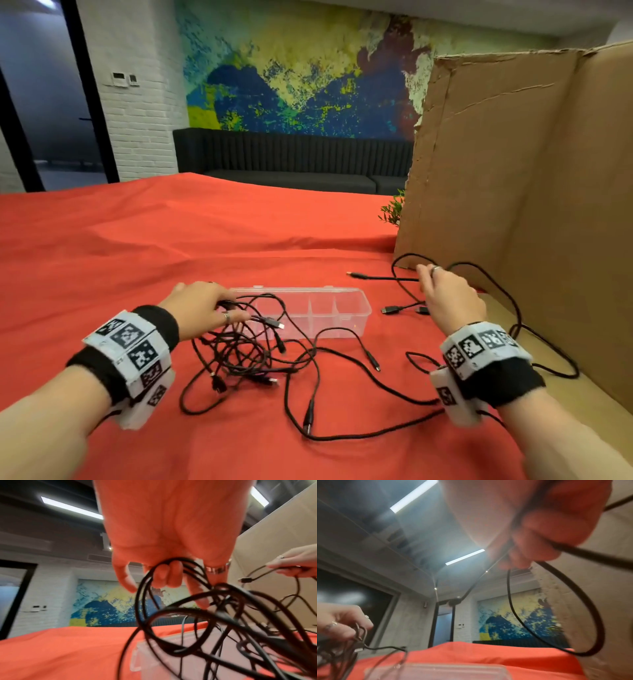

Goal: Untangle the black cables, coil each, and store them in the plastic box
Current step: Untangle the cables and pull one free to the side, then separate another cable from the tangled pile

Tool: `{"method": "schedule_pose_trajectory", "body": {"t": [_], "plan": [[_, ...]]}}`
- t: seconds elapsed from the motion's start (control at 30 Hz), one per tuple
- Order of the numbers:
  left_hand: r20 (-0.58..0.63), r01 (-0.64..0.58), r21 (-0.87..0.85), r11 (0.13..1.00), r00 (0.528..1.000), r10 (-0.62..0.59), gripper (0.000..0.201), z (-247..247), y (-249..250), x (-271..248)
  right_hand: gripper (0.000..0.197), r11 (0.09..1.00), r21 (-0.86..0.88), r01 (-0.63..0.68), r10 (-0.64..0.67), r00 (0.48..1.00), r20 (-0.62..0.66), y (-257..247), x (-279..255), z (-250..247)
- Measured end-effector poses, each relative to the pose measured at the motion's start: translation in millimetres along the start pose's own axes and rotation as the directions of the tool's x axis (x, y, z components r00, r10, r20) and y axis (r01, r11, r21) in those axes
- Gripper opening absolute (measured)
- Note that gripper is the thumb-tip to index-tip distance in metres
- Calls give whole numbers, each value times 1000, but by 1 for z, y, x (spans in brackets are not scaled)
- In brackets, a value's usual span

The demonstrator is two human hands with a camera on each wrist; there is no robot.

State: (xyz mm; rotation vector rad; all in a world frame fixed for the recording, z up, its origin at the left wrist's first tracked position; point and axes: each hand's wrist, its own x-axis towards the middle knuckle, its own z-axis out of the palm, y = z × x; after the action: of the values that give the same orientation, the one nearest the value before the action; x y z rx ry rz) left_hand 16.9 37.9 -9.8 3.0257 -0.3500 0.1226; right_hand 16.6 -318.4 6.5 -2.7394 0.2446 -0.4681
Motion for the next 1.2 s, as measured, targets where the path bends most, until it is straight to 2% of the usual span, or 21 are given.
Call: {"method": "schedule_pose_trajectory", "body": {"t": [0.1, 0.17, 0.23, 0.3, 0.4, 0.47, 0.53, 0.6, 0.67, 0.77, 0.83, 0.9, 0.97, 1.03, 1.07, 1.13, 1.2], "plan": [[-107, 79, -177, 981, 989, -99, 35, -10, -4, 1, 49, 993, -91, 72, -47, 968, 246, 13, -2, 21], [-163, 118, -251, 961, 973, -162, 31, -18, -3, 3, 59, 969, -181, 171, -73, 890, 449, 12, -11, 44], [-215, 133, -311, 941, 955, -206, 33, -24, -4, 3, 65, 927, -258, 274, -72, 803, 592, 8, -25, 63], [-293, 136, -352, 926, 924, -247, 32, -28, -7, 1, 67, 874, -325, 361, -71, 757, 649, 3, -37, 75], [-401, 156, -405, 901, 855, -328, 31, -36, -14, -4, 57, 838, -362, 408, -84, 753, 653, -2, -41, 85], [-416, 161, -412, 897, 843, -343, 32, -37, -16, -6, 43, 828, -361, 429, -92, 739, 667, -4, -38, 88], [-400, 171, -409, 896, 849, -344, 33, -36, -15, -7, 38, 820, -363, 441, -79, 717, 693, -4, -33, 89], [-382, 174, -396, 901, 861, -335, 32, -34, -13, -7, 37, 810, -397, 431, -49, 726, 686, 2, -26, 83], [-365, 181, -378, 908, 873, -325, 32, -31, -13, -6, 34, 800, -464, 380, -11, 783, 622, 15, -10, 71], [-346, 199, -355, 913, 879, -327, 29, -27, -12, -5, 35, 810, -541, 227, 37, 901, 433, 41, 19, 46], [-336, 202, -353, 914, 884, -325, 27, -26, -5, -3, 39, 816, -568, 105, 68, 959, 276, 55, 31, 32], [-321, 192, -346, 918, 895, -309, 25, -22, 6, -2, 38, 808, -590, -11, 108, 986, 130, 61, 41, 24], [-310, 161, -331, 930, 912, -268, 25, -17, 17, 2, 36, 822, -563, -86, 141, 988, 55, 63, 44, 20], [-309, 142, -335, 931, 917, -251, 24, -13, 26, 5, 43, 806, -583, -102, 181, 980, 78, 72, 40, 19], [-305, 151, -336, 930, 917, -259, 24, -12, 29, 6, 52, 788, -614, -49, 182, 971, 155, 79, 38, 21], [-292, 202, -287, 936, 913, -286, 24, -11, 35, 7, 67, 802, -595, 52, 206, 911, 357, 91, 42, 27], [-281, 238, -208, 949, 914, -291, 26, -10, 38, 6, 73, 847, -524, 85, 212, 851, 481, 99, 56, 33]]}}
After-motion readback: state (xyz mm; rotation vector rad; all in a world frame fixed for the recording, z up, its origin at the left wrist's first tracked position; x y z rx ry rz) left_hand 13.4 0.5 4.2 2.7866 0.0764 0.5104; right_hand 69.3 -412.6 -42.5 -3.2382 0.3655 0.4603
